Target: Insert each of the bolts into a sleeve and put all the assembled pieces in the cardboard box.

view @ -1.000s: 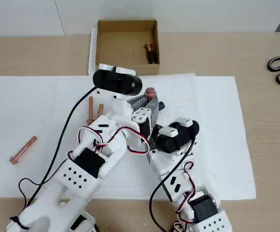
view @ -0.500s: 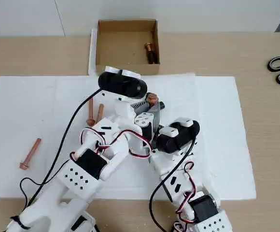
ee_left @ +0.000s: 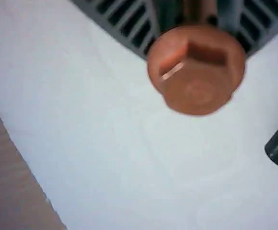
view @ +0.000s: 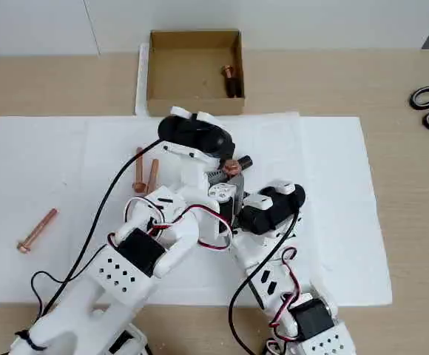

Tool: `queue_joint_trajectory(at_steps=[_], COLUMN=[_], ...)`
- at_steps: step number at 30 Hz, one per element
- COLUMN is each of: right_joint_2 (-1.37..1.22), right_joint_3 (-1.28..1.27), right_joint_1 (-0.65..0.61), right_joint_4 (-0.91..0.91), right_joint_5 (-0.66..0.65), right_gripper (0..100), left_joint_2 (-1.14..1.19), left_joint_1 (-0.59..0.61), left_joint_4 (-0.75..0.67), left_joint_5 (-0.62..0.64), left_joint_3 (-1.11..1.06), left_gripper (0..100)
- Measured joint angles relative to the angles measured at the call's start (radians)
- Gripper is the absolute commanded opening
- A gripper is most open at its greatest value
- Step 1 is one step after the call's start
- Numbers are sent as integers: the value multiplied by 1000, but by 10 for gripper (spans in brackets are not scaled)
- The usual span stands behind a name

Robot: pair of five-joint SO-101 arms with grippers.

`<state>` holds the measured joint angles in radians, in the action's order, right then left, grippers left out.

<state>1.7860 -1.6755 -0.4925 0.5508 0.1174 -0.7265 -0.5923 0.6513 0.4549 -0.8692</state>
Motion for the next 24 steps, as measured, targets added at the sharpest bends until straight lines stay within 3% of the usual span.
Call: queue_joint_trajectory(at_steps=[20,24], right_joint_2=[2,2], right_joint_3=[0,0], right_joint_1=[0,0], right_joint_4=[0,0], right_joint_5=[0,0], right_gripper=[4,4], left_joint_2=[0,0], left_joint_1=[-29,-29], left_joint_4=[54,54], left_joint_5=[-6,-6], left_joint_3=[-2,-2], left_gripper=[6,100])
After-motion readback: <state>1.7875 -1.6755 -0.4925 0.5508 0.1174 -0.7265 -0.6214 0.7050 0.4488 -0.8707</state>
